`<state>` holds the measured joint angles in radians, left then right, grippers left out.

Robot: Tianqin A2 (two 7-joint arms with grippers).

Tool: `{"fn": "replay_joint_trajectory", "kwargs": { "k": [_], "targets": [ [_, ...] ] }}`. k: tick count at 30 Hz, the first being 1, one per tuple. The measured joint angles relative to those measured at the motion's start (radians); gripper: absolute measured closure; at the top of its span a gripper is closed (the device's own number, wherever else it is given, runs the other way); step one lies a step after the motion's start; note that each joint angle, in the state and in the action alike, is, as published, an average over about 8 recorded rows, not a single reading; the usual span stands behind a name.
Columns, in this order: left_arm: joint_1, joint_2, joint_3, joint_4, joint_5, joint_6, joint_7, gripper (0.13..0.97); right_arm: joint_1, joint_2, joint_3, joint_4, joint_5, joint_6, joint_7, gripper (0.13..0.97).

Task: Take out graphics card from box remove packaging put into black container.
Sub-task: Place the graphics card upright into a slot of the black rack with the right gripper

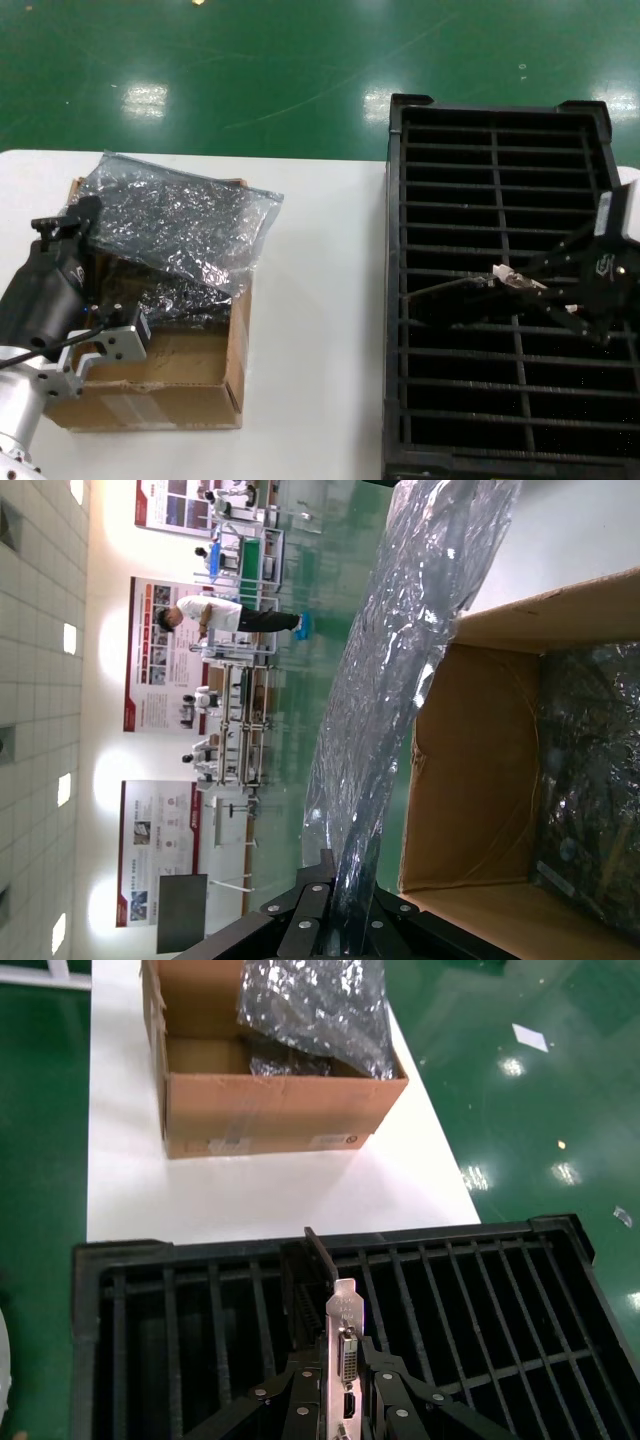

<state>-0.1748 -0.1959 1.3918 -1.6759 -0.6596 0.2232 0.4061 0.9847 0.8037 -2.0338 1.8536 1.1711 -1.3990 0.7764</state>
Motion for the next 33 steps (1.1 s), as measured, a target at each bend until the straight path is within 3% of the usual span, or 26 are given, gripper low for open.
{"fn": "replay_joint_trajectory", "kwargs": {
  "k": [33],
  "targets": [
    [0.0,0.003,-0.003,0.0,-0.008,0.002,0.011,0.958,0.109,-0.187,-0.092,-0.226,-0.219,-0.009,-0.115,0.908]
  ]
}}
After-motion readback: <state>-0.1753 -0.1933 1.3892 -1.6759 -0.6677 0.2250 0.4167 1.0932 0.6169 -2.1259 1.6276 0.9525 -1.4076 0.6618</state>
